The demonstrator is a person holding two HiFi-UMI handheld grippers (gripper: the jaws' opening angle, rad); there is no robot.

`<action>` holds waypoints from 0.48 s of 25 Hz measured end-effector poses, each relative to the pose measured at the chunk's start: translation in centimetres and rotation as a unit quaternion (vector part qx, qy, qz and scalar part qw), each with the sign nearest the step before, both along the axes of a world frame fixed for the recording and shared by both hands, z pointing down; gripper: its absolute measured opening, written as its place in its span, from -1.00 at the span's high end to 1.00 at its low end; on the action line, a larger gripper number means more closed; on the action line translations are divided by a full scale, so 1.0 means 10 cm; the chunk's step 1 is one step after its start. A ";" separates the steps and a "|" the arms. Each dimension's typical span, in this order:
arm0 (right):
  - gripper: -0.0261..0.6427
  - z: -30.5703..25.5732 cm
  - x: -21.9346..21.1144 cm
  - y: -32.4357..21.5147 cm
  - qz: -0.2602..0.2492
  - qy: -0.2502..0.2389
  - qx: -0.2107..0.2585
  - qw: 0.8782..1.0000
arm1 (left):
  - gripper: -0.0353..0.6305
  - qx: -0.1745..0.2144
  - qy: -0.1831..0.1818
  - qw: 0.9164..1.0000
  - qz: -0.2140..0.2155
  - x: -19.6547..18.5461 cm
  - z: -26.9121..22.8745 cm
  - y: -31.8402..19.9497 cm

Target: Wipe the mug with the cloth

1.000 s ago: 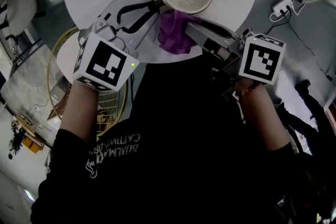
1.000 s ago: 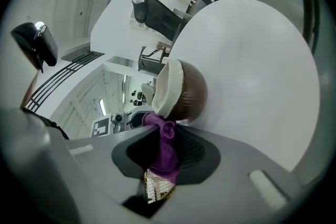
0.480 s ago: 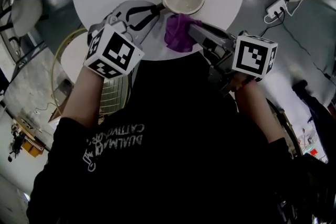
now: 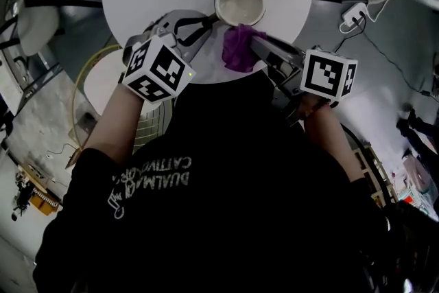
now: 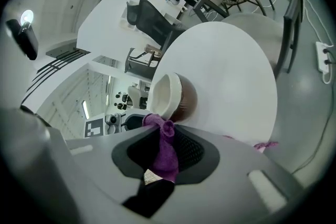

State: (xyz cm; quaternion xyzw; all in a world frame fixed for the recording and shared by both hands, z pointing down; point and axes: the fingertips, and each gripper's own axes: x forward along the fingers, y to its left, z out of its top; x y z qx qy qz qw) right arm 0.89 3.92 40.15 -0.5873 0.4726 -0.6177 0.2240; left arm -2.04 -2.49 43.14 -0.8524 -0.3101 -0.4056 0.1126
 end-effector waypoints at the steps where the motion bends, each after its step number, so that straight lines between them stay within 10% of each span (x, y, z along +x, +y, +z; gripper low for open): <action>1: 0.67 0.00 0.02 0.01 0.000 0.005 -0.004 1.000 | 0.71 0.000 -0.002 1.000 0.005 0.00 0.00 0.00; 12: 0.67 -0.06 0.24 0.07 -0.023 0.047 -0.077 0.996 | 0.71 0.002 -0.019 0.999 0.043 -0.01 -0.03 0.02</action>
